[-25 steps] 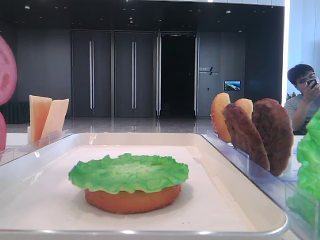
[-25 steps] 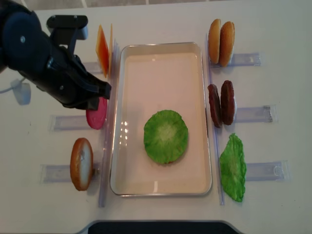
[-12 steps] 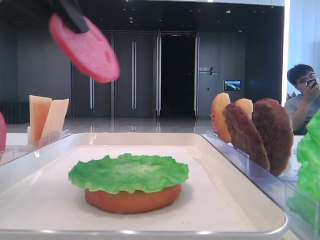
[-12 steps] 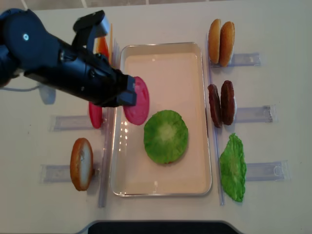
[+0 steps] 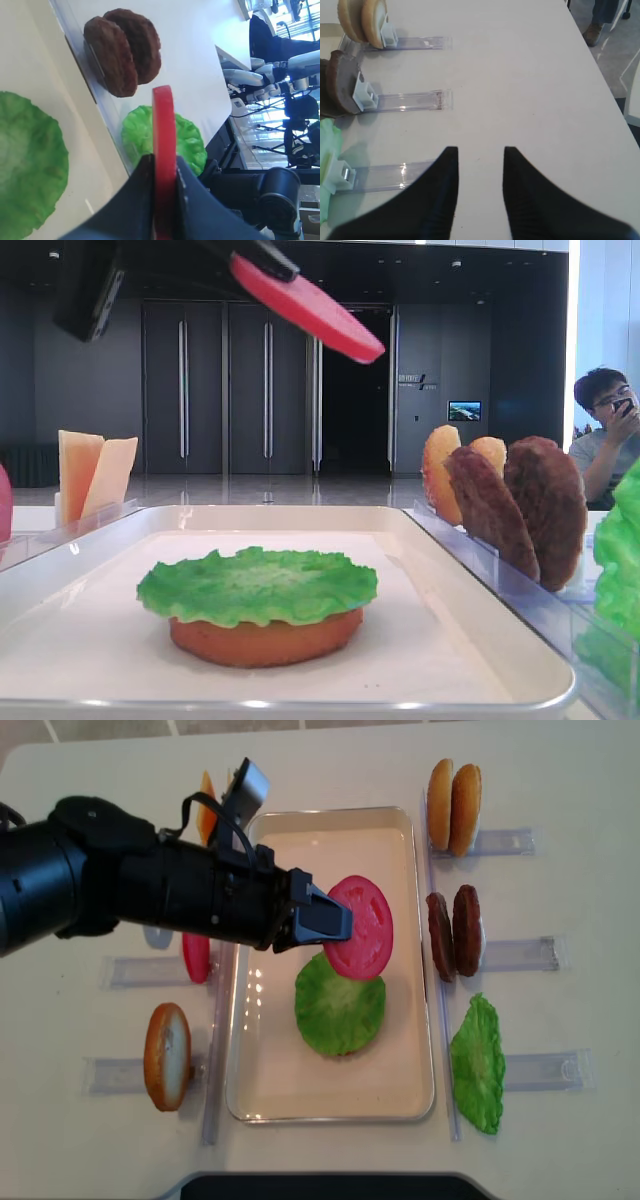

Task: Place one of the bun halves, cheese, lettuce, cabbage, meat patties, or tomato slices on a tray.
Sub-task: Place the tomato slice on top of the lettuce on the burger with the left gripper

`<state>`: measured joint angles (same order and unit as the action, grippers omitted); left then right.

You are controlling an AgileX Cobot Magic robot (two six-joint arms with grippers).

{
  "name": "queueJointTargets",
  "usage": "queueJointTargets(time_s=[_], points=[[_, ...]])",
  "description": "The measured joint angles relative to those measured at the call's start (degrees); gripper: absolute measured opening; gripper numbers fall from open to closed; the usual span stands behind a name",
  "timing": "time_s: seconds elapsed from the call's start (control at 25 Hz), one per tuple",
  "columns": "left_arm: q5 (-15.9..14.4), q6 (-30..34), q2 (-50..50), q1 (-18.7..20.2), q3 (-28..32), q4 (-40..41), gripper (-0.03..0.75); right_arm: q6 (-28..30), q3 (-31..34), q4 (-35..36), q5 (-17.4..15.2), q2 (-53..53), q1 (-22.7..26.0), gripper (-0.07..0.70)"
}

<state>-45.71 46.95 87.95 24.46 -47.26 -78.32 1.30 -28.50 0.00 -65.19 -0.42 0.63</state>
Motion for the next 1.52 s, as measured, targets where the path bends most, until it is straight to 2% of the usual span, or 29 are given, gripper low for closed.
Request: queueJointTargets(time_s=[0.8, 1.52], points=[[-0.14, 6.34, 14.37, -0.18, 1.07, -1.34, 0.046, -0.12, 0.0, 0.0, 0.0, 0.0, 0.0, 0.244], [-0.14, 10.01, 18.52, -0.18, 1.07, -3.69, 0.046, -0.12, 0.0, 0.0, 0.0, 0.0, 0.0, 0.244]])
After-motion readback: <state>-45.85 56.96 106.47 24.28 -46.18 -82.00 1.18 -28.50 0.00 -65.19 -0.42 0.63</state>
